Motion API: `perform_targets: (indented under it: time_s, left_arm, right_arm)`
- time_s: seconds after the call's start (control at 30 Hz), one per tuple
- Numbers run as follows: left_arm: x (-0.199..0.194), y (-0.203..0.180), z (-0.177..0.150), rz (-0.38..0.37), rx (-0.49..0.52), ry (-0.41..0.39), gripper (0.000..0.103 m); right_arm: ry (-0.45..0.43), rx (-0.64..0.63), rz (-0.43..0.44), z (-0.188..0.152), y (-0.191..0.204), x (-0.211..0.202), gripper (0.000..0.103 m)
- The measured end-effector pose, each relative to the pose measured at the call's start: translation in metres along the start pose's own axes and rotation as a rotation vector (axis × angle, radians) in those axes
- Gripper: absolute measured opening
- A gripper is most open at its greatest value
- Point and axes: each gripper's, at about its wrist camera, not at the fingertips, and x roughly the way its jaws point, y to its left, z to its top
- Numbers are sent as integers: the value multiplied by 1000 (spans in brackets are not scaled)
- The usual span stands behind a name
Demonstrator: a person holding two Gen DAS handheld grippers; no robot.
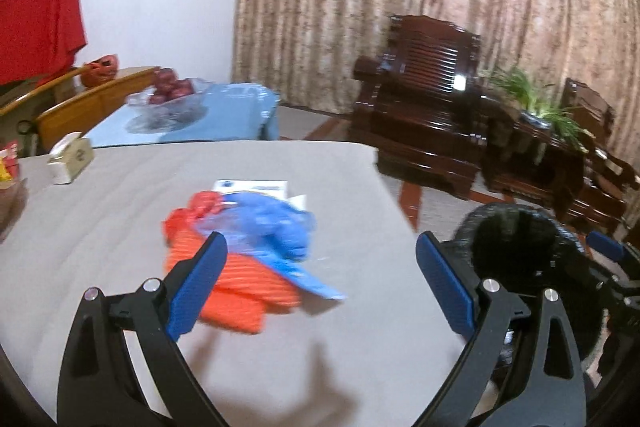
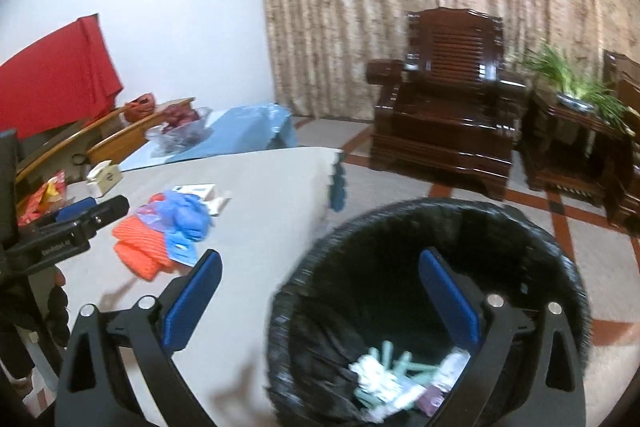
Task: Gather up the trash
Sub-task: 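Move both grippers back to the orange nets and blue shoe covers, then grasp the blue shoe covers with the right gripper while the left gripper grasps an orange foam net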
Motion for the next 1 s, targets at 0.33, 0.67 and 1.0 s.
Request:
perform_targets:
  time_s: [0.33, 0.67, 1.0]
  left_arm:
    - [6, 67, -6, 142, -28, 18, 93]
    - [26, 117, -10, 202, -93, 38, 92]
    - [39, 148, -17, 219, -132, 48, 92]
  right_arm:
    - [16, -52, 127, 11, 61, 57, 97]
    - [64, -100, 200, 21, 116, 127, 97]
    - [133, -148, 242, 14, 162, 185, 95]
